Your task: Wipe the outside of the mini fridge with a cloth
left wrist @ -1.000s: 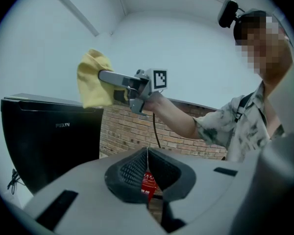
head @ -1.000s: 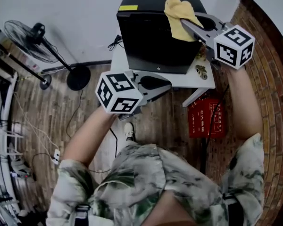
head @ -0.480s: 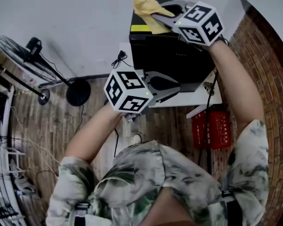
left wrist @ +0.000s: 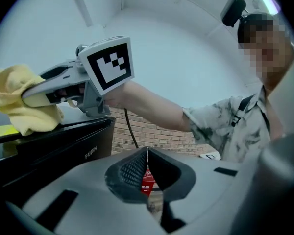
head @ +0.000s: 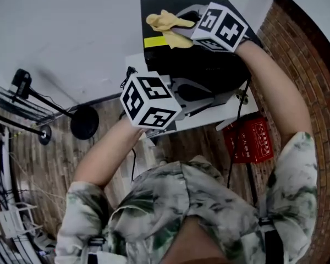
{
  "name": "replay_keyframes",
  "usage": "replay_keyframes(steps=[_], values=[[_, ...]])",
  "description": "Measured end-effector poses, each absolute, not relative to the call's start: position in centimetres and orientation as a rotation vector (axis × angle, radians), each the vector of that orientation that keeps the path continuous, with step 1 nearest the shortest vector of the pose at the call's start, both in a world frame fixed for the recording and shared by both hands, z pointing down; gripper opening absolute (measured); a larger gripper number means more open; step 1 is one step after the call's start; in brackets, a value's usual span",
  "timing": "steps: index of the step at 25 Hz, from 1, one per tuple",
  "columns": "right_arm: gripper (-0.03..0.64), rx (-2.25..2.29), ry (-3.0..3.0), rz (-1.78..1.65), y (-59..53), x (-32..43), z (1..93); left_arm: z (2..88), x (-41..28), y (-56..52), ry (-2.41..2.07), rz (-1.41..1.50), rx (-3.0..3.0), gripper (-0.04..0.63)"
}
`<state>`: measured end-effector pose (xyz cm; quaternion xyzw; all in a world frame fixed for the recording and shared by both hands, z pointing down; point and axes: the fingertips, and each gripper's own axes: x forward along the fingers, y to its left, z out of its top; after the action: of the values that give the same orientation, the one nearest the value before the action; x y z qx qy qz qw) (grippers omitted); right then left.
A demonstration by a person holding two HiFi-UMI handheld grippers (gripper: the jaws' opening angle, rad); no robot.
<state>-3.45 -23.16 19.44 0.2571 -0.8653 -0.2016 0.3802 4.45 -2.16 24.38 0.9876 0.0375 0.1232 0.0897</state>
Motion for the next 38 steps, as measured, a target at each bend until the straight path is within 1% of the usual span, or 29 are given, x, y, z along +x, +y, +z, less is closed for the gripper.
replay_keyframes(steps=[3,16,23,26,30,38], values=[[0.097,0.680,-2.119,-0.523,-24.5,-0.2,20.2,24.1,5.6,-2.7,0.158,0.366,2.948,0.026],[0.095,0.863,-1.807,-0.448,-30.1,19.3,21.5,22.2,12.0,-4.9,0.309,0.322,2.952,0.026],[0.095,0.902,-1.689,-0.481,-32.4,25.6,21.9,22.5,14.7,-5.7,0.298,0.342,2.965,0.026],[0.095,0.904,-1.686,-0.515,-33.2,25.7,21.1,22.8,15.4,-6.3,0.283,0.346,2.958,0.026],[0.095,0.867,-1.747,-0.603,-33.2,22.2,19.2,23.2,16.0,-6.4,0.261,0.355,2.963,0.026],[0.095,0.690,-1.825,-0.843,-34.2,9.0,16.9,23.6,14.1,-7.5,0.113,0.359,2.965,0.028]])
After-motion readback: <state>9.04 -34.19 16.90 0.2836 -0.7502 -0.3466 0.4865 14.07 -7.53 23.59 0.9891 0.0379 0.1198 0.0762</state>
